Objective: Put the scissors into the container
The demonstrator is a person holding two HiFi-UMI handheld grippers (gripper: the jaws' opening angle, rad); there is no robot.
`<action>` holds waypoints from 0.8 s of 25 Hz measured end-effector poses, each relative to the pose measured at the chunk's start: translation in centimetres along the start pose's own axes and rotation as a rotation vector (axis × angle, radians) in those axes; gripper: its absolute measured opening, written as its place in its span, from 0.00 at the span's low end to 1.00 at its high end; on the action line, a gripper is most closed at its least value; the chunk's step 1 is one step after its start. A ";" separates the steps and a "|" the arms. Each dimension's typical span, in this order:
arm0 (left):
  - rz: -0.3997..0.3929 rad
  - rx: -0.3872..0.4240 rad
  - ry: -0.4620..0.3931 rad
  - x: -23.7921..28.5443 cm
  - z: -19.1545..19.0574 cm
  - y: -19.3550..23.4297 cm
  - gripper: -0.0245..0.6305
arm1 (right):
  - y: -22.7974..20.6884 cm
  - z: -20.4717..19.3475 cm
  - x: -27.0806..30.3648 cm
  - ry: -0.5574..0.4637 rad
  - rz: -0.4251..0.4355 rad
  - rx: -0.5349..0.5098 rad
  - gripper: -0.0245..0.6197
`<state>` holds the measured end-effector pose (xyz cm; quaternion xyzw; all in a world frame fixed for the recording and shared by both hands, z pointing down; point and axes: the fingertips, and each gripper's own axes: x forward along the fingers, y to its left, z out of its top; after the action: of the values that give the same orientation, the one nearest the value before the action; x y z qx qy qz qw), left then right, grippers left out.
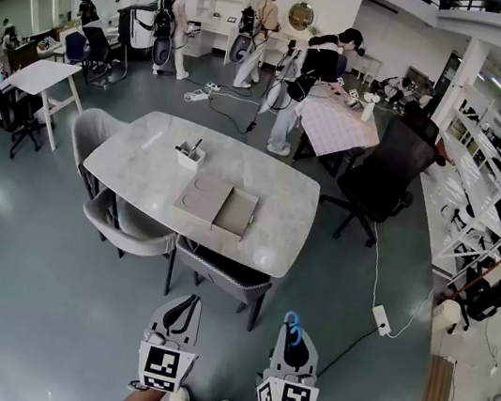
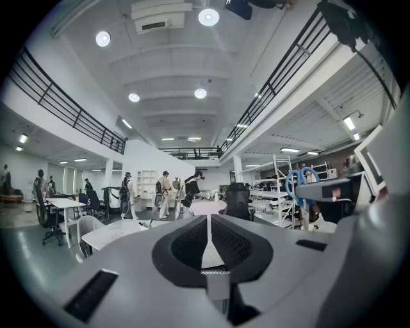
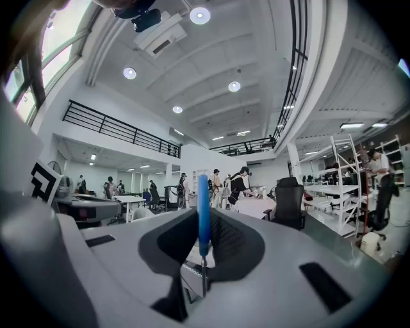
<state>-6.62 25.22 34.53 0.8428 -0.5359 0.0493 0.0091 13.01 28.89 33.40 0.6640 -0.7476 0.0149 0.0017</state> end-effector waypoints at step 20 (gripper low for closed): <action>-0.002 0.000 0.005 0.8 0.0 0.4 0.08 | 0.2 0.0 1.1 0.003 0.005 0.006 0.10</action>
<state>-6.64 24.37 34.61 0.8433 -0.5348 0.0515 0.0103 12.69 27.86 33.39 0.6620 -0.7492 0.0183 0.0009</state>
